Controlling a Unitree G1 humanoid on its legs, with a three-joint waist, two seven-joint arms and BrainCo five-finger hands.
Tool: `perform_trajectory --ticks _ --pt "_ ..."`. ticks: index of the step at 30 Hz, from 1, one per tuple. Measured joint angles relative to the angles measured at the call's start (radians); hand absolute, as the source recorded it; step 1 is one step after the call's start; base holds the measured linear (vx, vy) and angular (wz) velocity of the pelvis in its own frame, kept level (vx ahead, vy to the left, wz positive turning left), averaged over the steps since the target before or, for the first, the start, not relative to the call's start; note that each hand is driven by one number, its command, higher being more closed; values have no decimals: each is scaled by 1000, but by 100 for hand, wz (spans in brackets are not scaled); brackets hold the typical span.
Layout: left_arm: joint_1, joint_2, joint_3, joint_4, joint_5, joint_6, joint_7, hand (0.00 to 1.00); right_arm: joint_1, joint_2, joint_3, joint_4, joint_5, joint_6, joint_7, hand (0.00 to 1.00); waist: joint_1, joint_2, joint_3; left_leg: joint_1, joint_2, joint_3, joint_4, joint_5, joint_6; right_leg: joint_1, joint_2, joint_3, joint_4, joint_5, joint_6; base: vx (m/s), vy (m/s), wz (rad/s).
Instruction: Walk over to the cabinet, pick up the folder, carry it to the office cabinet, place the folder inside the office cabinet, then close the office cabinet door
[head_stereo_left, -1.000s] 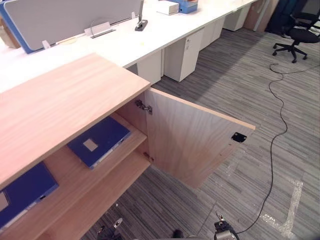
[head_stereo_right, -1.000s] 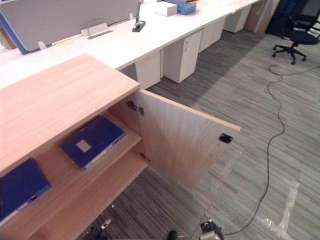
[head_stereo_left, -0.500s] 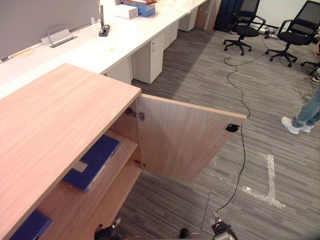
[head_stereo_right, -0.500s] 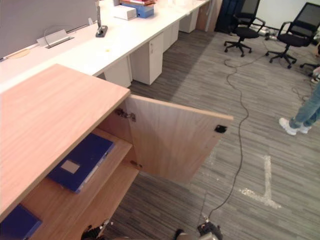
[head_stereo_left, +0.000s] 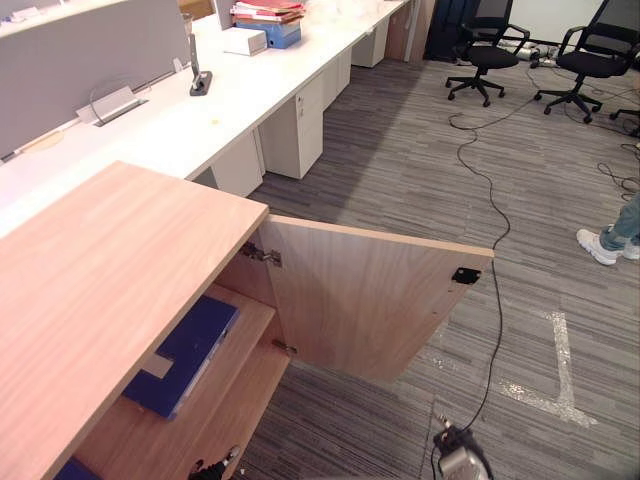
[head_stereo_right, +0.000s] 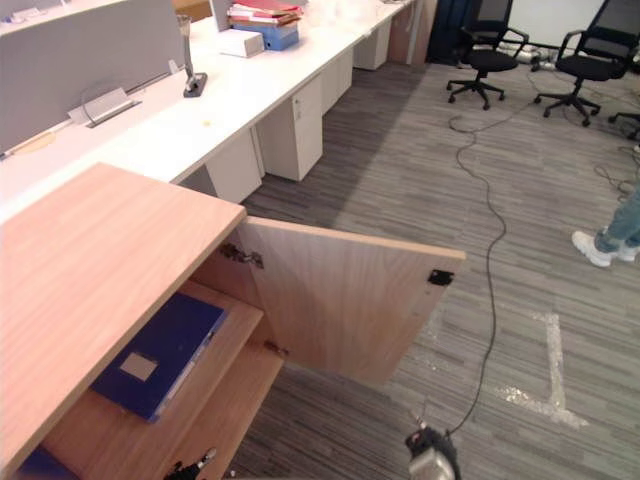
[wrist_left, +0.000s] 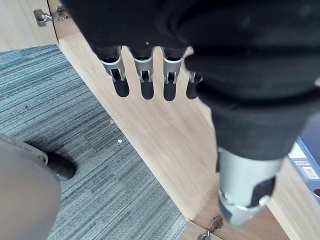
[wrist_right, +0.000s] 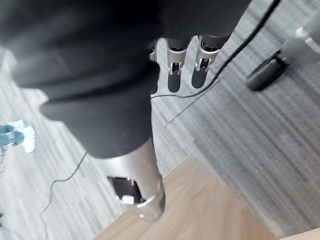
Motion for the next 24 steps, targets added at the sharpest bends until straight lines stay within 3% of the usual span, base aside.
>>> perform_trajectory --ticks 3,7,11,24 --pt "12 48 -54 -15 1 1 -7 0 -79 -76 -1 -57 -3 -2 -1 0 0 -20 12 0 -19 -5 7 0 1 3 -14 2 -1 1 0 24 60 2" --pt "62 75 -104 -14 9 2 -16 0 -191 -196 13 -61 -18 -8 4 0 -1 -16 20 -1 -33 -25 14 0 6 12 -22 2 -9 1 0 28 30 6" --pt "88 91 -148 -14 5 1 -24 0 -340 -323 133 -12 -17 -24 34 0 0 -12 49 -15 -36 -62 31 1 8 18 -23 -6 -10 1 -1 -6 -16 16" --pt "108 92 -190 -15 -28 -12 -58 0 -481 -441 489 34 4 -13 161 0 -6 17 98 -55 -39 -133 64 5 14 13 -19 -23 -14 12 -6 -61 -13 8"
